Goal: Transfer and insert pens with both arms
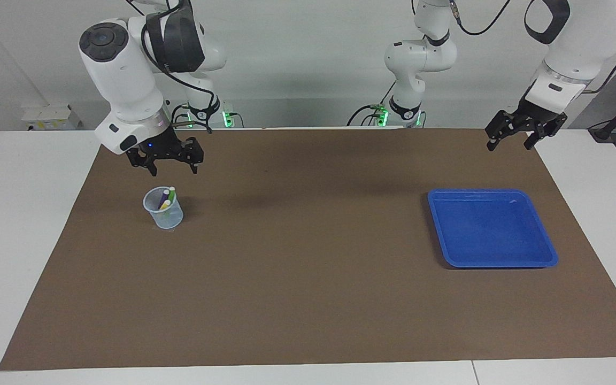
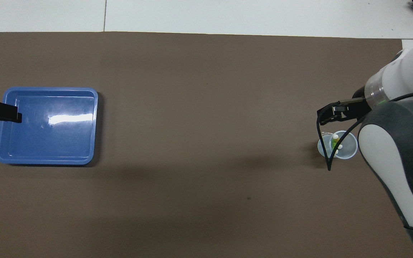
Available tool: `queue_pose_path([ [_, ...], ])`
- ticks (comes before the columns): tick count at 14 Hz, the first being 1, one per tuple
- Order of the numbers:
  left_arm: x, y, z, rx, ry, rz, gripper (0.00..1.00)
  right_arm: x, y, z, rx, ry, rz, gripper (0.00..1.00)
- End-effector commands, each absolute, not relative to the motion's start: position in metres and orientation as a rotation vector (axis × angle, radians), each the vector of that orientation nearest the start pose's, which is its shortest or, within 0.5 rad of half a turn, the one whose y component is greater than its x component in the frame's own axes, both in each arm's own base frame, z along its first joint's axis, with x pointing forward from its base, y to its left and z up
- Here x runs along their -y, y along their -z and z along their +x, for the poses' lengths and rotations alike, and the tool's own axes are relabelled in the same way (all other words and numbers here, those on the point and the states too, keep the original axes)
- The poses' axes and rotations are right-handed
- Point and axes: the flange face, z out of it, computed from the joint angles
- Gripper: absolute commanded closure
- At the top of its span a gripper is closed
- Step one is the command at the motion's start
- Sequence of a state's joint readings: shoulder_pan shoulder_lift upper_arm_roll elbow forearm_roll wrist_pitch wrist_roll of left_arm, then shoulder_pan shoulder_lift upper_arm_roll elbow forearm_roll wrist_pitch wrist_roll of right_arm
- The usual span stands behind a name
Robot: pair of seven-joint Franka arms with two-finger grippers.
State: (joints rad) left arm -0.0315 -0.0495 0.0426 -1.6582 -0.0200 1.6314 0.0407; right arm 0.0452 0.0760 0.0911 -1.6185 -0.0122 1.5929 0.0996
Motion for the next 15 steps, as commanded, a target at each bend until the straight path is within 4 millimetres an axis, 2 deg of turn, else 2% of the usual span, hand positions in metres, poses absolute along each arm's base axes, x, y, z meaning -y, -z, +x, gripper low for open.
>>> queue_pose_path([
  [1, -0.007, -0.619, 0.547, -0.039, 0.033, -3.176, 0.00, -0.072, -0.569, 0.567, 0.003, -0.214, -3.142, 0.00],
  [7, -0.007, -0.618, 0.547, -0.037, 0.031, -3.174, 0.00, -0.059, -0.562, 0.568, -0.043, -0.274, -3.125, 0.00],
  [9, -0.007, -0.618, 0.547, -0.037, 0.028, -3.176, 0.00, -0.064, -0.575, 0.559, -0.034, -0.236, -3.122, 0.00],
  [11, -0.007, -0.618, 0.547, -0.037, 0.031, -3.174, 0.00, -0.072, -0.579, 0.549, -0.009, -0.265, -3.124, 0.00],
  [15, -0.008, -0.619, 0.547, -0.035, 0.036, -3.176, 0.00, -0.058, -0.578, 0.547, -0.035, -0.270, -3.118, 0.00],
])
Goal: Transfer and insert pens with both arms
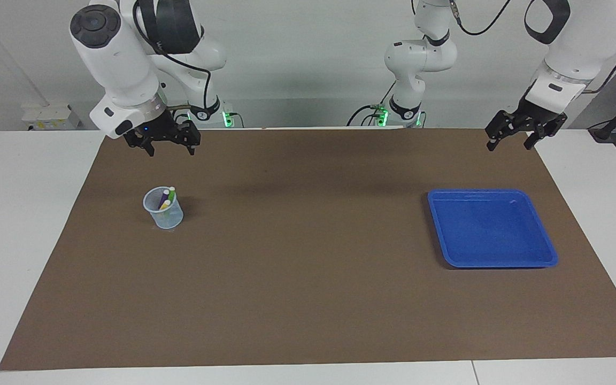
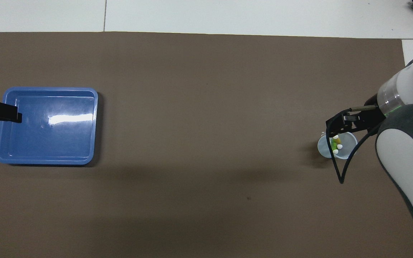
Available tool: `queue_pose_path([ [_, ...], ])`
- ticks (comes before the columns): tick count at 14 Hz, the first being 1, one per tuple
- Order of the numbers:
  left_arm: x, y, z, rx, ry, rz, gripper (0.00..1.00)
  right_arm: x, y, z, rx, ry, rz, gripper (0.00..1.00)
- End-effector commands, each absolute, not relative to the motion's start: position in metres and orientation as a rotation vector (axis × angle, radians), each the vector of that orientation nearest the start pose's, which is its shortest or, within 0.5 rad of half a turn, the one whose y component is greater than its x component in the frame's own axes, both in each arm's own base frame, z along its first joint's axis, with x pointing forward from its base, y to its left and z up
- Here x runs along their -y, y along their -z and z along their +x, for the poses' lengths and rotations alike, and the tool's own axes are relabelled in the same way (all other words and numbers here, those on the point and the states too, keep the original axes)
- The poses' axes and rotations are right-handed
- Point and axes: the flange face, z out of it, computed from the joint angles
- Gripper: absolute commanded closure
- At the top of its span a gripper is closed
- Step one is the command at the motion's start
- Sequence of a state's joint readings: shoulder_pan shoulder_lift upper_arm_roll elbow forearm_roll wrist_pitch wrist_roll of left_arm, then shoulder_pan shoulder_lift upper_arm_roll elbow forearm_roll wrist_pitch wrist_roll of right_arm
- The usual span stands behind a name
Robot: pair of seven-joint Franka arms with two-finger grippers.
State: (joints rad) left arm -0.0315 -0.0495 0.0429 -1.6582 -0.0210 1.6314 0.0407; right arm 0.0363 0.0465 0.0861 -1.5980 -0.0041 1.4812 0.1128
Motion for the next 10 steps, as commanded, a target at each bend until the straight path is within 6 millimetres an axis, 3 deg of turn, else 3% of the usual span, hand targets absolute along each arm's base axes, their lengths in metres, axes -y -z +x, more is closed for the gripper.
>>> queue_pose_path([
  [1, -0.008, -0.619, 0.547, -0.035, 0.033, -3.176, 0.00, -0.047, -0.578, 0.546, -0.066, -0.272, -3.103, 0.00],
  [3, -0.007, -0.618, 0.547, -0.037, 0.031, -3.176, 0.00, -0.035, -0.571, 0.528, -0.113, -0.304, -3.082, 0.00],
  [10, -0.008, -0.619, 0.547, -0.035, 0.036, -3.176, 0.00, -0.054, -0.574, 0.533, -0.075, -0.270, -3.087, 0.00],
])
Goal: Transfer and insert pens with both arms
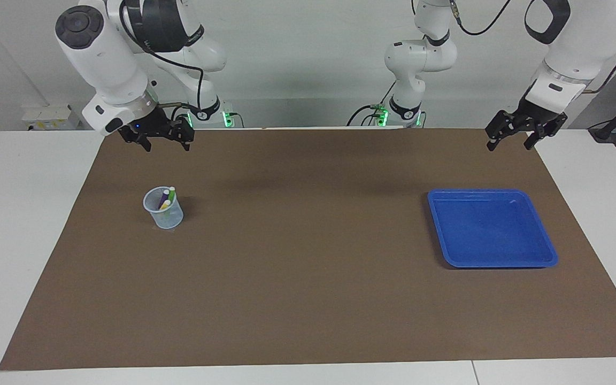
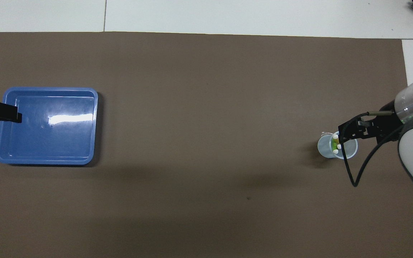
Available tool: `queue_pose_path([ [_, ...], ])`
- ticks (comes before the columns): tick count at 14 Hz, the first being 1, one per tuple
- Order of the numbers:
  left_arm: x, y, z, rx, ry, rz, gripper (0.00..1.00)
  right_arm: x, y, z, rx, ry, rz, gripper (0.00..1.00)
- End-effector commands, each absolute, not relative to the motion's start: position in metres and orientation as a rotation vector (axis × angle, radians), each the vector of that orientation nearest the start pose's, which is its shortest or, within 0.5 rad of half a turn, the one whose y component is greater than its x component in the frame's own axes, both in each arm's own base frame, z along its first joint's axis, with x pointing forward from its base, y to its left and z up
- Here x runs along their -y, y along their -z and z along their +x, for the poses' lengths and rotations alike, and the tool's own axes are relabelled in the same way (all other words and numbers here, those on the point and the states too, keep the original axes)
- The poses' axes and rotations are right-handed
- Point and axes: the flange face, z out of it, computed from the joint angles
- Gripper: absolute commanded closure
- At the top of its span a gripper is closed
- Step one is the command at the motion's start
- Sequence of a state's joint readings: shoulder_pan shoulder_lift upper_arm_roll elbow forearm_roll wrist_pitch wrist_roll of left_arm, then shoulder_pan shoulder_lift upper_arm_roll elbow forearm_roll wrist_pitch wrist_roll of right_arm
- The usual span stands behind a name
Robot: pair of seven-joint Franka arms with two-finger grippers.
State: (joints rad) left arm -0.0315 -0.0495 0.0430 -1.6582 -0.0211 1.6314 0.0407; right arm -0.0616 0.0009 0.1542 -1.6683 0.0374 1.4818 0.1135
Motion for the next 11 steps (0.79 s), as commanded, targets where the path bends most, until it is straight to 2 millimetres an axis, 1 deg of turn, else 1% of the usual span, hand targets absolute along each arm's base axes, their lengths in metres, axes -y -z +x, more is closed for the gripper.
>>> queue_pose_path([
  [1, -0.008, -0.619, 0.547, -0.034, 0.038, -3.176, 0.00, -0.054, -0.574, 0.534, -0.073, -0.261, -3.087, 0.00],
  [2, -0.008, -0.619, 0.547, -0.034, 0.038, -3.176, 0.00, -0.054, -0.574, 0.534, -0.073, -0.261, -3.087, 0.00],
  [3, -0.008, -0.618, 0.547, -0.034, 0.036, -3.176, 0.00, -0.056, -0.564, 0.539, -0.069, -0.284, -3.085, 0.00],
  [4, -0.008, -0.618, 0.547, -0.034, 0.036, -3.176, 0.00, -0.057, -0.561, 0.545, -0.066, -0.263, -3.084, 0.00],
  [6, -0.008, -0.619, 0.547, -0.034, 0.038, -3.176, 0.00, -0.062, -0.571, 0.559, -0.060, -0.123, -3.084, 0.00],
  [7, -0.008, -0.619, 0.548, -0.034, 0.041, -3.174, 0.00, -0.063, -0.572, 0.562, -0.061, -0.089, -3.082, 0.00],
  [8, -0.008, -0.618, 0.547, -0.034, 0.038, -3.174, 0.00, -0.060, -0.572, 0.562, -0.068, -0.086, -3.082, 0.00],
  [10, -0.008, -0.619, 0.548, -0.034, 0.043, -3.174, 0.00, -0.041, -0.569, 0.563, -0.117, -0.096, -3.081, 0.00],
  [11, -0.008, -0.619, 0.548, -0.034, 0.043, -3.174, 0.00, -0.040, -0.570, 0.564, -0.125, -0.085, -3.080, 0.00],
])
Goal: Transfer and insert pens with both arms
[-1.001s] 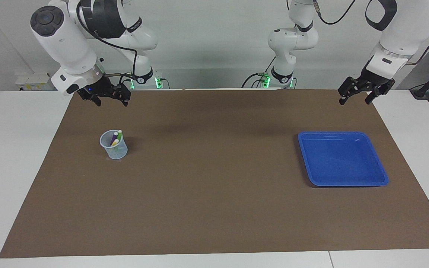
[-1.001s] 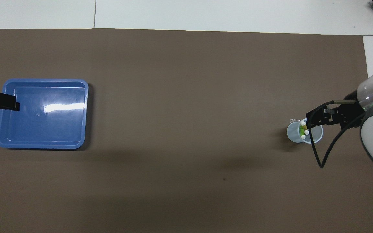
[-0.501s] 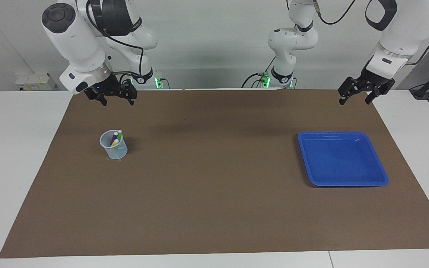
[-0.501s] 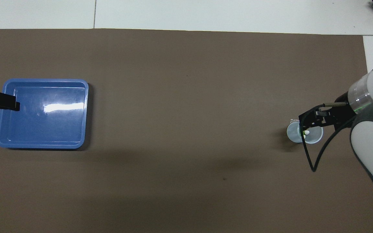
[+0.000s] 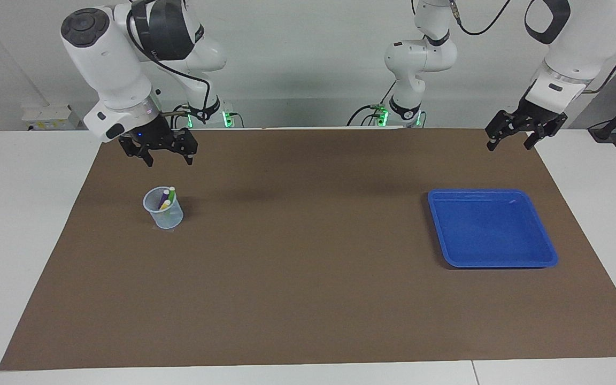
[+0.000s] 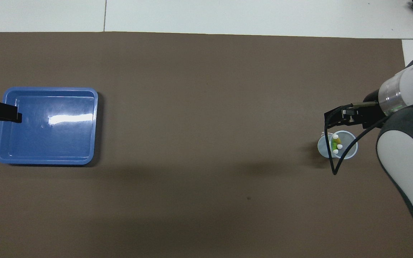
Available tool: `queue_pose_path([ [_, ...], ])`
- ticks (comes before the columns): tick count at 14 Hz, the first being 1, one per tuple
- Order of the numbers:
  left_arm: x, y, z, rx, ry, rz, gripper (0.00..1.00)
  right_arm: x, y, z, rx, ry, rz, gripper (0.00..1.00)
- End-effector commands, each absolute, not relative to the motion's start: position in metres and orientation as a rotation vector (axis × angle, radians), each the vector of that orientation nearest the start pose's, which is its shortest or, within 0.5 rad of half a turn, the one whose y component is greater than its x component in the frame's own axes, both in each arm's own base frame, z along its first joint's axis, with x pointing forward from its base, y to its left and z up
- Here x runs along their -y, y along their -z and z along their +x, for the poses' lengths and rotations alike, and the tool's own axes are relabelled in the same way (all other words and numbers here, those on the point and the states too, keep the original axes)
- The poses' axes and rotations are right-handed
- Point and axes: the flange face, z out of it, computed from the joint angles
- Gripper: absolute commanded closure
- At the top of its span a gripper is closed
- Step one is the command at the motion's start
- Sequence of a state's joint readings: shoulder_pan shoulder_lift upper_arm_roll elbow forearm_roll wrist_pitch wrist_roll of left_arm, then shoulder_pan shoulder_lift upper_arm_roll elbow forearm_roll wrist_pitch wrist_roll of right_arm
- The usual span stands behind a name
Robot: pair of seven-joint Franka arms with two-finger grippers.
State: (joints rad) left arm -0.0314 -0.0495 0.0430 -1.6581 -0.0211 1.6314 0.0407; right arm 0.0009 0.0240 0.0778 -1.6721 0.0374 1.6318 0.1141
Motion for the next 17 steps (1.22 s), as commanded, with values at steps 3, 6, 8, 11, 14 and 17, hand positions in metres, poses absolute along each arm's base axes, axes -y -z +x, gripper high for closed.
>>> queue_pose_path([
  [3, -0.0080, -0.6191, 0.5477, -0.034, 0.043, -3.174, 0.00, -0.0395, -0.5692, 0.5722, -0.125, -0.030, -3.079, 0.00],
  [6, -0.0080, -0.6191, 0.5477, -0.034, 0.043, -3.174, 0.00, -0.0360, -0.5702, 0.5728, -0.134, -0.023, -3.078, 0.00],
  [8, -0.0080, -0.6183, 0.5476, -0.034, 0.041, -3.174, 0.00, -0.0334, -0.5702, 0.5730, -0.141, -0.023, -3.078, 0.00],
  [11, -0.0089, -0.6192, 0.5472, -0.032, 0.043, -3.174, 0.00, -0.0343, -0.5689, 0.5706, -0.136, -0.049, -3.080, 0.00],
  [14, -0.0087, -0.6192, 0.5472, -0.034, 0.043, -3.176, 0.00, -0.0343, -0.5699, 0.5726, -0.137, -0.027, -3.079, 0.00],
  [17, -0.0089, -0.6192, 0.5472, -0.032, 0.043, -3.174, 0.00, -0.0336, -0.5700, 0.5720, -0.139, -0.037, -3.077, 0.00],
])
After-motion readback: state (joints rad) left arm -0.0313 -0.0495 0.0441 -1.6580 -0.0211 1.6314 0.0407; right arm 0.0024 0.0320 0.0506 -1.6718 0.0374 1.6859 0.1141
